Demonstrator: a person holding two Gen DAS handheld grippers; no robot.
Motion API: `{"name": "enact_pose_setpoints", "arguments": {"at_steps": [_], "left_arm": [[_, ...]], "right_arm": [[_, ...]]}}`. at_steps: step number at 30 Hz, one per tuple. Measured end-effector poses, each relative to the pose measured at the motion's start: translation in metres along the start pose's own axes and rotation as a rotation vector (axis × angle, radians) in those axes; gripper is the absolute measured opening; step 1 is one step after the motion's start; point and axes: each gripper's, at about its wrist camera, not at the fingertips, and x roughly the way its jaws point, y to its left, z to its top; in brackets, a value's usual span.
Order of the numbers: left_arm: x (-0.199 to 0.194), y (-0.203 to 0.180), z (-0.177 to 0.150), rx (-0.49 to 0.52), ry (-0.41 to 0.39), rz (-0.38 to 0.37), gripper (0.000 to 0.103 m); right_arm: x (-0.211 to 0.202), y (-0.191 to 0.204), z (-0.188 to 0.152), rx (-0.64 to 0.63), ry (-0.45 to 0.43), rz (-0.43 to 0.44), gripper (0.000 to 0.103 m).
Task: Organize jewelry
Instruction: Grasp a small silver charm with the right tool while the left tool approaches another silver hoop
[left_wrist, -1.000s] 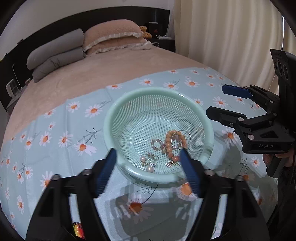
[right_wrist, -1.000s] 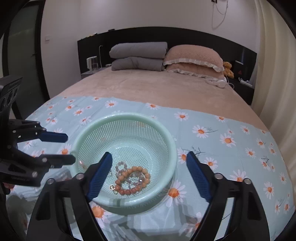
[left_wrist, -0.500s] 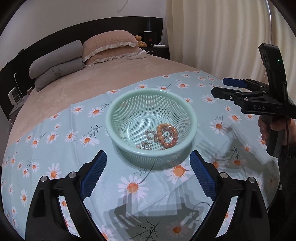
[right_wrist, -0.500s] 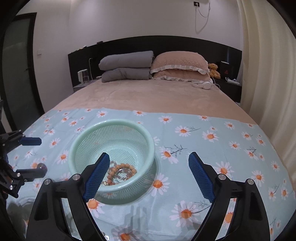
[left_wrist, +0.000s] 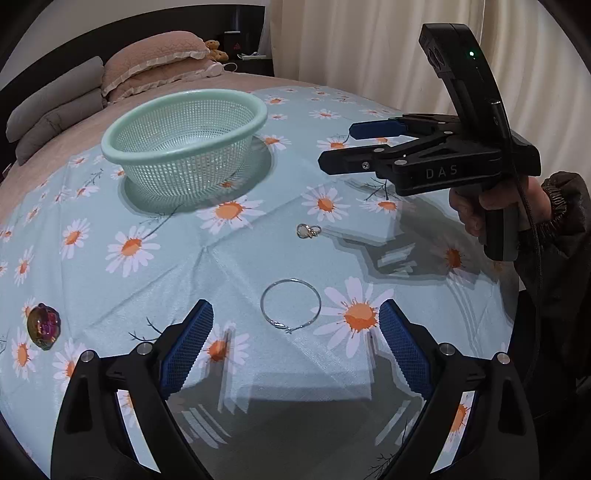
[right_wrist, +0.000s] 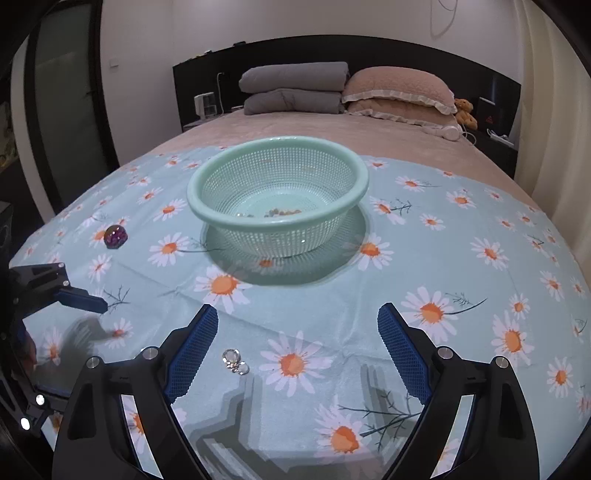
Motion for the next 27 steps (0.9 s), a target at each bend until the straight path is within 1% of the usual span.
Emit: {"name": "enact_pose_setpoints", "arguments": {"at_steps": [2,4,6,7,8,9,10,11,12,13,14,15,16,17,20,24,27], "left_arm": [[0.009,-0.001,-0.003,0.002,0.012,-0.005,0.089],[0.018,-0.001,-0.004,-0.004,0.034,-0.022,0.089],[0.028,0.0,-0.006,-0.019,0.052,-0.046,0.088],[0.033,0.0,-0.007,-0.018,0.061,-0.046,0.088],[0.038,-0.001,-0.009,-0.005,0.064,-0.035,0.087],[0.039,-0.004,-0.01,0.016,0.061,-0.026,0.083],[0.038,-0.006,-0.011,0.028,0.06,-0.033,0.071],[0.038,-0.006,-0.011,0.023,0.058,-0.056,0.063],[0.037,-0.003,-0.009,0.009,0.063,-0.086,0.041],[0.037,0.001,-0.007,-0.012,0.069,-0.106,0.021],[0.038,0.005,-0.006,-0.031,0.078,-0.119,0.014],[0.039,0.008,-0.006,-0.046,0.083,-0.125,0.003],[0.04,0.01,-0.007,-0.059,0.087,-0.136,0.002],[0.04,0.009,-0.007,-0.061,0.083,-0.132,0.001],[0.038,0.0,-0.007,-0.027,0.08,-0.089,0.0],[0.035,-0.006,-0.004,-0.023,0.073,-0.081,0.0],[0.033,-0.01,0.002,0.0,0.073,-0.048,0.001]], "right_arm": [[0.007,0.008,-0.006,-0.007,0.014,0.024,0.084],[0.016,0.017,-0.012,-0.033,0.031,0.029,0.084],[0.029,0.024,-0.018,-0.053,0.067,0.027,0.084],[0.036,0.027,-0.022,-0.056,0.099,0.036,0.081],[0.044,0.029,-0.026,-0.063,0.141,0.046,0.074],[0.05,0.032,-0.028,-0.075,0.167,0.032,0.055],[0.049,0.034,-0.029,-0.084,0.158,0.028,0.05],[0.049,0.035,-0.028,-0.087,0.159,0.033,0.027],[0.05,0.035,-0.028,-0.084,0.164,0.029,0.014],[0.051,0.034,-0.028,-0.082,0.168,0.033,0.013],[0.051,0.034,-0.028,-0.079,0.169,0.039,0.013],[0.05,0.033,-0.028,-0.076,0.168,0.041,0.013],[0.049,0.034,-0.029,-0.079,0.166,0.038,0.013],[0.048,0.034,-0.029,-0.085,0.163,0.032,0.013],[0.045,0.033,-0.03,-0.075,0.158,0.025,0.013],[0.039,0.026,-0.03,-0.051,0.15,0.014,0.013],[0.035,0.022,-0.03,-0.044,0.145,0.01,0.013]]}}
